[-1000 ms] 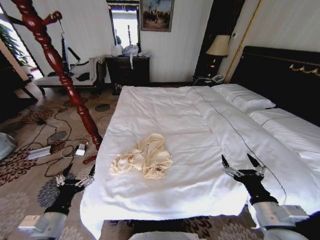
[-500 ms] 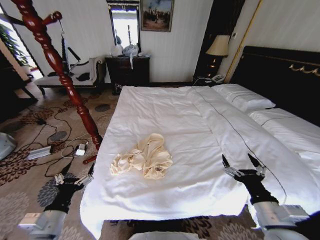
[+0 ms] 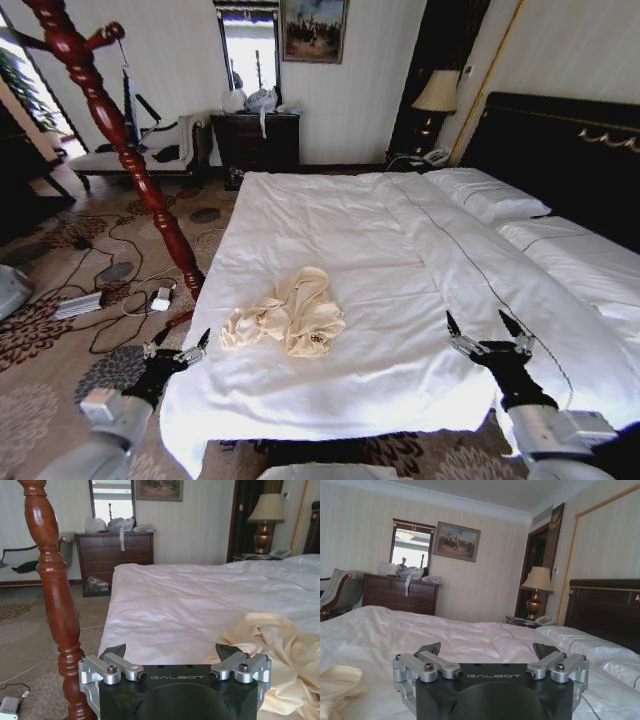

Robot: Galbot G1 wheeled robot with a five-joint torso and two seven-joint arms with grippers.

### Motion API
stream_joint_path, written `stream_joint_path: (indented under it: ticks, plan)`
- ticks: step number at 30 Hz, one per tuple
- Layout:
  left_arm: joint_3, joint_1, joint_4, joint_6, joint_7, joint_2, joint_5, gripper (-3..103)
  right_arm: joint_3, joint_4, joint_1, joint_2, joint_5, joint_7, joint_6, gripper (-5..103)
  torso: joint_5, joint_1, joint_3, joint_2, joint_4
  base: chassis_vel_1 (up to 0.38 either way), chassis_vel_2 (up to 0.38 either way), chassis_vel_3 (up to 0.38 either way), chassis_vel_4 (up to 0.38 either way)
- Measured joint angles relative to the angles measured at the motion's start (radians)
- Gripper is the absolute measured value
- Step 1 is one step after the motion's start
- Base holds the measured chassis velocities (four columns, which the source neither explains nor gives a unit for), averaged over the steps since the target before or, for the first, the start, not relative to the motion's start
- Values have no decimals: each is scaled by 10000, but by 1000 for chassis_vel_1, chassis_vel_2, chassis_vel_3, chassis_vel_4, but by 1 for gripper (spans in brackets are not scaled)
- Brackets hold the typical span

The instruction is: Pick up the clothes from the bed and hang them on the clothes hanger.

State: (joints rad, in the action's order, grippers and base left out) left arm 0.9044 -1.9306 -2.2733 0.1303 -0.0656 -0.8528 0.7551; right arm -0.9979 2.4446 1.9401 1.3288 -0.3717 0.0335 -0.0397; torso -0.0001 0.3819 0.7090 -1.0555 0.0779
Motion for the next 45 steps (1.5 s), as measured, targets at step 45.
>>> stream_joint_path:
  ticks: [45]
  plan:
    - [-13266, 13579, 6176, 561, 815, 1848, 886, 93, -602, -435, -564, -33, -1061, -369, -442, 100, 2, -1, 0, 0, -1, 0, 0, 0, 0]
